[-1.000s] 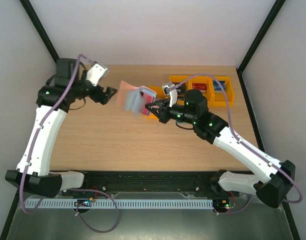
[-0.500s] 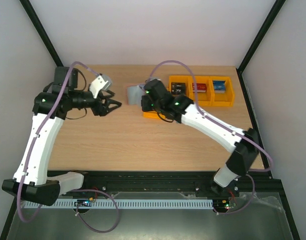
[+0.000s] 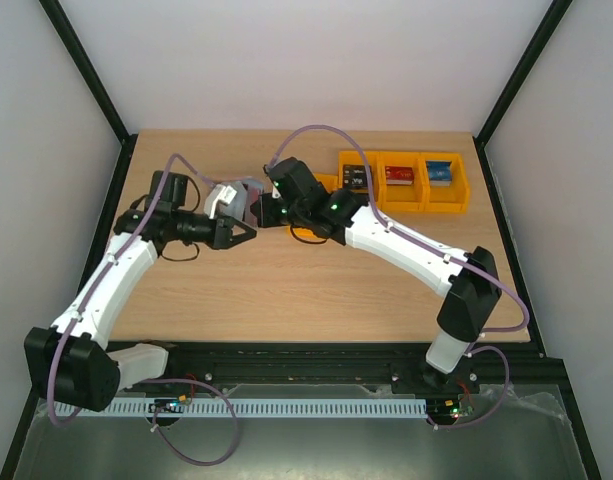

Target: Take the credit cards out of the card holder

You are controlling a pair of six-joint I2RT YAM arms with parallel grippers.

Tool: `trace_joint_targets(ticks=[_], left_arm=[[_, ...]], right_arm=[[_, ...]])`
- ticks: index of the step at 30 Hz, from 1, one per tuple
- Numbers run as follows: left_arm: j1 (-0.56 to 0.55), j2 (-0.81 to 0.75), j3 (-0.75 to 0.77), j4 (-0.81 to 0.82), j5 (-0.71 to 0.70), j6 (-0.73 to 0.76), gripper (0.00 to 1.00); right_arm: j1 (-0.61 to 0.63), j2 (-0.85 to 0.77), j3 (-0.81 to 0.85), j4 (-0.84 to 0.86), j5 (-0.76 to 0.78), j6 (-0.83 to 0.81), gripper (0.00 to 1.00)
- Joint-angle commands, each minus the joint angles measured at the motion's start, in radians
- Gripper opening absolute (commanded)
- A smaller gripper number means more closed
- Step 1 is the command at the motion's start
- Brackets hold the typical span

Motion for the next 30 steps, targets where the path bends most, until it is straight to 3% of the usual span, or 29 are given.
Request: trace_joint_targets(ticks=[1,4,7,10,16,23,27,30], left_arm=[[0.03,-0.002,-0.084,0.203,-0.109,-0.174,0.22],[0.093,0.017,-0.065,0.207,-0.225,-0.182,0.2],[0.142,0.026,-0.036,0.194,-0.187,-0.18,0.19],[0.158,0.024,-0.024,0.173,-0.121,-0.154,0.24],[0.235,0.029,0.076,0.116,-0.152,-0.122,0.25],[0.258,0.041,0.065,0.137,-0.176,-0.116,0.3],[0.258,0.047,0.114,0.093,-0.2,-0.076,0.3],[0.258,0.007,0.144,0.067,-0.193,-0.028,0.31]], right_arm=[[-0.001,-0.06,-0.055,0.159,-0.148,0.076,0.01],[0.0,-0.073,-0.058,0.149,-0.152,0.063,0.02],[-0.002,-0.086,-0.069,0.143,-0.151,0.026,0.02],[-0.01,-0.081,-0.081,0.125,-0.159,-0.003,0.02],[-0.017,-0.087,-0.098,0.11,-0.152,-0.004,0.02],[-0.018,-0.072,-0.107,0.116,-0.172,0.001,0.02],[-0.021,-0.034,-0.049,0.051,-0.068,-0.009,0.02],[-0.017,0.021,0.007,-0.025,0.115,-0.024,0.02]])
